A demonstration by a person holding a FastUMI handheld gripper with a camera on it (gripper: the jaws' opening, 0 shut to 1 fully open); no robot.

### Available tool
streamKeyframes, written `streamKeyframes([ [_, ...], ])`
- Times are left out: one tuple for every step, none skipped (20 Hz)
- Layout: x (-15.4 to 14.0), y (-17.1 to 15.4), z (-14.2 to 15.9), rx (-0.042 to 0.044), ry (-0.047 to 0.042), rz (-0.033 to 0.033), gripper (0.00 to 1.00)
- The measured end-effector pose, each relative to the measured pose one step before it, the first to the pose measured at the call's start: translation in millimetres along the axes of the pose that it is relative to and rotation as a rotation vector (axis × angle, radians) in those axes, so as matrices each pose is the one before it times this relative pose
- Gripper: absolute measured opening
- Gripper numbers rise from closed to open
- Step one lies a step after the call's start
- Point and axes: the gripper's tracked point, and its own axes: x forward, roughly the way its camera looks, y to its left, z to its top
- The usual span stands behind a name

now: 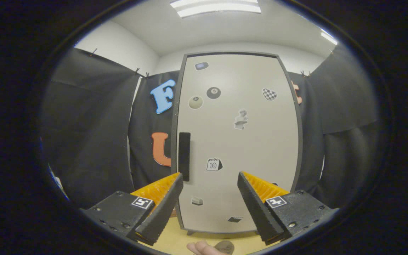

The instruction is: Open the shoe cabinet door, grab the shoes and put them into the shoe cabinet, then close the shoe cabinet door.

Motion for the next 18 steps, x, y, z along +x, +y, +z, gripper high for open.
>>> streamKeyframes([
  [13.33,2.88,-0.62,-0.01506,-0.00233,0.00239,1.0],
  [12.78,2.53,-0.46,-0.00175,0.00198,0.0092,1.0],
  [12.47,7.75,0.95,0.00984,-0.00463,0.0355,1.0],
  [10.17,7.3,-0.39,0.01487,0.00313,0.03794,1.0],
  [8.63,6.36,-0.98,0.02363,0.00664,0.03439,1.0],
  [8.01,5.71,-0.7,0.02481,0.00744,0.02844,1.0],
  [7.7,5.16,-0.97,0.01891,0.01036,0.01686,1.0],
  [7.23,4.33,-0.71,0.00421,0.01279,0.01217,1.0],
  [7.75,6.78,3.23,0.00188,-0.00715,0.01514,1.0],
  [8.09,4.74,3.51,-0.00812,-0.00787,0.00572,1.0],
  [6.51,1.33,-0.94,-0.00975,0.00661,-0.0146,1.0],
  [7.89,-2.25,-2.82,-0.01243,0.01821,-0.03633,1.0],
  [7.79,-2.59,-3.75,-0.00511,0.02156,-0.03438,1.0],
  [7.27,2.09,-4.83,0.00677,0.0295,-0.01212,1.0],
  [0.96,1.15,-5.52,0.00844,0.0375,-0.01739,0.99],
  [-0.45,-0.25,8.9,0.00685,-0.02914,-0.02287,0.97],
  [3.41,4.71,-2.18,0.0035,0.01342,0.01647,0.94],
  [2.37,10.17,-9.2,0.00973,0.03834,0.03621,0.84],
])
